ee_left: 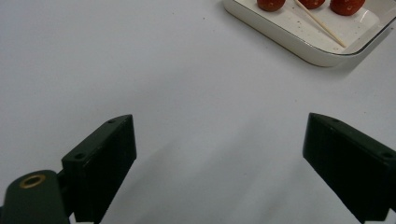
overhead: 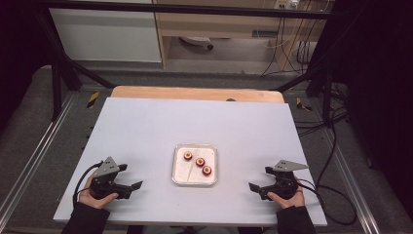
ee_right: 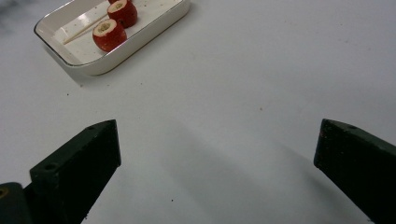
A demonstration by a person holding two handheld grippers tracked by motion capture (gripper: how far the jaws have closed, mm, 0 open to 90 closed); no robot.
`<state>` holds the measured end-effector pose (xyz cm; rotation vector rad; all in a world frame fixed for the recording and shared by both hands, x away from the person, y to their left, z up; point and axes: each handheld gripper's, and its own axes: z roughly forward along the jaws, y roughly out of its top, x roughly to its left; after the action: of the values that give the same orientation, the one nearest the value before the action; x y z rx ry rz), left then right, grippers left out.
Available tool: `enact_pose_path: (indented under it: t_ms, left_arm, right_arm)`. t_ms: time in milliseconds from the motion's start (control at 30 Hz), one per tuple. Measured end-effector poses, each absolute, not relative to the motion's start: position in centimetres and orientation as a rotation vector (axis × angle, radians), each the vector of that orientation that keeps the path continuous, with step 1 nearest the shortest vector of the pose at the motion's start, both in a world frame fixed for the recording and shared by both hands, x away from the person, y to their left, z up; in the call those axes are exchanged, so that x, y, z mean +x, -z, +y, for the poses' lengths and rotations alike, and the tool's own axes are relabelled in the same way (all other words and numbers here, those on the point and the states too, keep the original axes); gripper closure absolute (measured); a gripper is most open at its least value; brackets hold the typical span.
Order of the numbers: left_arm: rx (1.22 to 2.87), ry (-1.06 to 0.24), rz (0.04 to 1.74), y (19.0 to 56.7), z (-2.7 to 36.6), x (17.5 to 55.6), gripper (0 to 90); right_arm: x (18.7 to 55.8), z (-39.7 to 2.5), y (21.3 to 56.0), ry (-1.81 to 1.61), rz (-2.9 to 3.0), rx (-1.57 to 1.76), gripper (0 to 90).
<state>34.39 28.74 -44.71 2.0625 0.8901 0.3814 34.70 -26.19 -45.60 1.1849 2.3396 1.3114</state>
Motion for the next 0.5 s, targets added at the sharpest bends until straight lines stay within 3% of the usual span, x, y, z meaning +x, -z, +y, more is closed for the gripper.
enact_pose_path:
  t_ms: [500]
  left_arm:
    - [2.081,-0.384,0.88,44.69,27.99,34.38,9.1]
  right_arm:
    - [34.65,-26.16,45.58,-1.309,2.34,1.178,1.2]
